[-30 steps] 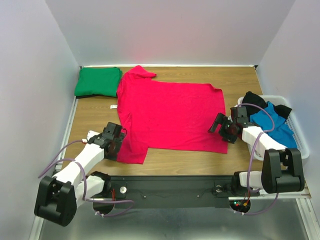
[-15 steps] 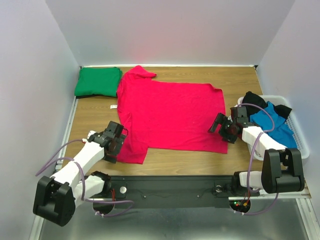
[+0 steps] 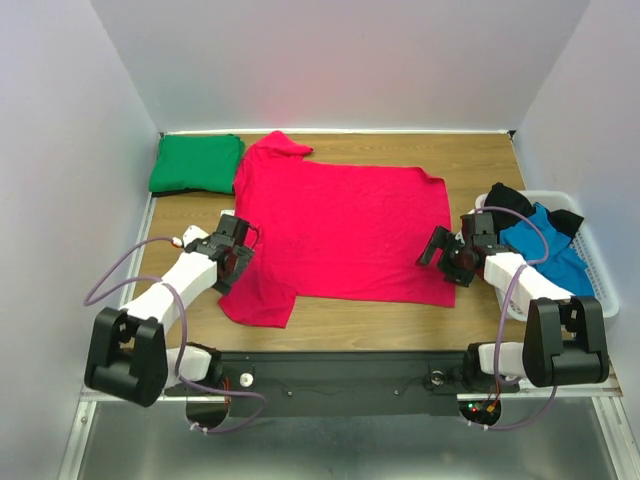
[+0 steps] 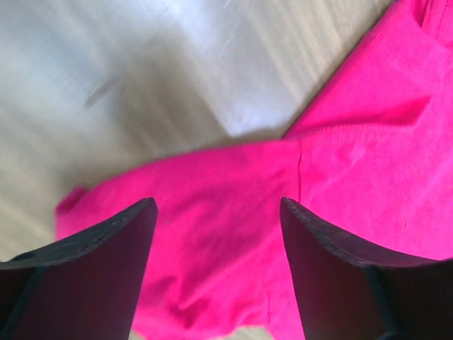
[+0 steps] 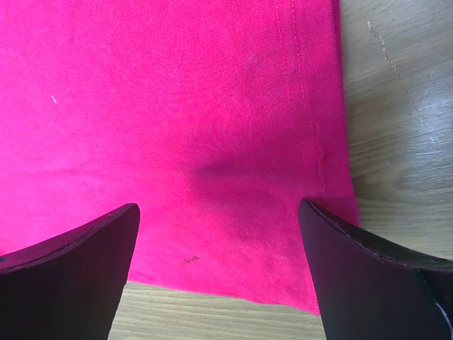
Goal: Fold and stack the t-shirts
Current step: Flatten the tshirt out
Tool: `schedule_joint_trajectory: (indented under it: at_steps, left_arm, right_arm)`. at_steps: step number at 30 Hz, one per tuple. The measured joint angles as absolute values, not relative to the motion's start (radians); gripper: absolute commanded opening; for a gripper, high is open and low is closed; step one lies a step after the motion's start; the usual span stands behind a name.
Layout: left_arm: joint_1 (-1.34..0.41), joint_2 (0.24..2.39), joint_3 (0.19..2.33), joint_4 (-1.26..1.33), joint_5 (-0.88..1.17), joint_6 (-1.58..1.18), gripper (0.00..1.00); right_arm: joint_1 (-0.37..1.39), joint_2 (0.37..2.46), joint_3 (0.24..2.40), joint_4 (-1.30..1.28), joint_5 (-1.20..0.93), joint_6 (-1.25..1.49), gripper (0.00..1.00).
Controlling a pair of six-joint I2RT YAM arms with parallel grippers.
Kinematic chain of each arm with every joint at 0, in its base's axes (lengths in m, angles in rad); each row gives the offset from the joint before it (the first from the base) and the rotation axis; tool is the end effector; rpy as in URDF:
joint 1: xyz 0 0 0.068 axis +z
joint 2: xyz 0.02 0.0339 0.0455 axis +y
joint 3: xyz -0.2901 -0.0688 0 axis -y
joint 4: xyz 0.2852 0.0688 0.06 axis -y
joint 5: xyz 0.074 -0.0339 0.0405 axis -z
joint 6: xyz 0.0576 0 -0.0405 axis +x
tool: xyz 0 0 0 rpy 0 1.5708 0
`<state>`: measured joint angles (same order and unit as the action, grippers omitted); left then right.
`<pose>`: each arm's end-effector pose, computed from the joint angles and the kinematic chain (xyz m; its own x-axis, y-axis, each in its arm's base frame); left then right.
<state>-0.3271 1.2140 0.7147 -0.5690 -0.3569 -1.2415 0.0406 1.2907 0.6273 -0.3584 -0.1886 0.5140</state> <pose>0.2521 -0.0643 0.1893 -0.4025 -0.7997 -0.4455 -0.7395 0.5709 -0.3567 0.2689 0.0217 0.1526 -0.8099 0.4504 -0.3758 0.2992 0.8682 0.3958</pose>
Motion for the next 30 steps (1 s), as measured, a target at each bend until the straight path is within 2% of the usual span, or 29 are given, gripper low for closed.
schedule_joint_trajectory:
  at_steps: [6, 10, 11, 15, 16, 19, 23, 30]
  left_arm:
    - [-0.284, 1.339, 0.715, -0.448, -0.296, -1.111, 0.64]
    - [-0.267, 1.408, 0.720, -0.409, -0.275, -1.071, 0.42]
    - [-0.265, 1.413, 0.720, -0.400, -0.273, -1.065, 0.34]
    - [-0.260, 1.420, 0.722, -0.406, -0.282, -1.072, 0.20]
    - [-0.259, 1.420, 0.722, -0.411, -0.288, -1.080, 0.19]
    - [-0.251, 1.402, 0.710, -0.430, -0.302, -1.101, 0.05]
    - [-0.231, 1.349, 0.677, -0.489, -0.326, -1.139, 0.00]
    - [-0.207, 1.205, 0.628, -0.609, -0.353, -1.270, 0.00]
  right_arm:
    - [0.041, 1.291, 0.627, -0.358, -0.188, 0.512, 1.00]
    - [0.041, 1.291, 0.627, -0.358, -0.188, 0.512, 1.00]
    - [0.041, 1.291, 0.627, -0.358, -0.187, 0.513, 1.00]
    - [0.041, 1.291, 0.627, -0.358, -0.187, 0.513, 1.00]
    - [0.041, 1.291, 0.627, -0.358, -0.186, 0.513, 1.00]
    - [0.041, 1.291, 0.627, -0.358, -0.179, 0.513, 1.00]
    - [0.041, 1.294, 0.627, -0.357, -0.164, 0.514, 1.00]
    - [0.041, 1.318, 0.643, -0.350, -0.150, 0.521, 1.00]
